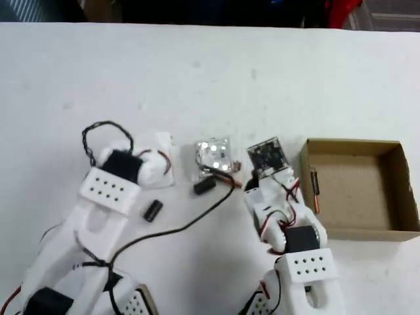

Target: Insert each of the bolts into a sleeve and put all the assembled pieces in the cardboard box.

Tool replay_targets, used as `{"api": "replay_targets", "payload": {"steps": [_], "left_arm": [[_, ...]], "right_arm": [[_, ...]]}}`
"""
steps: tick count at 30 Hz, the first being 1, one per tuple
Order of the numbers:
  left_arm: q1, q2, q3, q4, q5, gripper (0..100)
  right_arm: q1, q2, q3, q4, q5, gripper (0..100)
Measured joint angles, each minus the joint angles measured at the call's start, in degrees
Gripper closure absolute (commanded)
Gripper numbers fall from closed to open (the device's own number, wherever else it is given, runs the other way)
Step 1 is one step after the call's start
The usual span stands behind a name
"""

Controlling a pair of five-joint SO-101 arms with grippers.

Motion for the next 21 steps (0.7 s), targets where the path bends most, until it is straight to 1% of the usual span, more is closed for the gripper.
{"api": "replay_targets", "payload": {"steps": [5,7,9,13,15,18,21], "left_arm": [[-1.76,-3.43,2.37,-3.69,0.53,98],[-2.64,-4.57,2.37,-4.04,2.73,98],[-3.78,-5.54,2.37,-4.04,6.95,98],[-5.63,-6.95,2.37,-4.04,18.11,98],[-5.89,-7.65,2.37,-4.04,22.95,98],[-5.8,-8.97,2.37,-4.31,29.89,98],[-5.8,-11.34,2.73,-7.03,37.36,98]], "right_arm": [[-4.57,0.0,0.0,0.0,0.0,97.5],[-6.59,0.0,0.0,0.0,0.0,97.5],[-8.97,0.0,0.0,0.0,0.0,97.5],[-14.07,0.0,0.0,0.0,-0.09,97.5],[-16.44,0.0,0.0,-0.44,-2.02,97.5],[-18.46,0.0,0.0,-2.37,-5.89,97.5],[-18.73,0.0,0.0,-4.92,-7.21,97.5]]}}
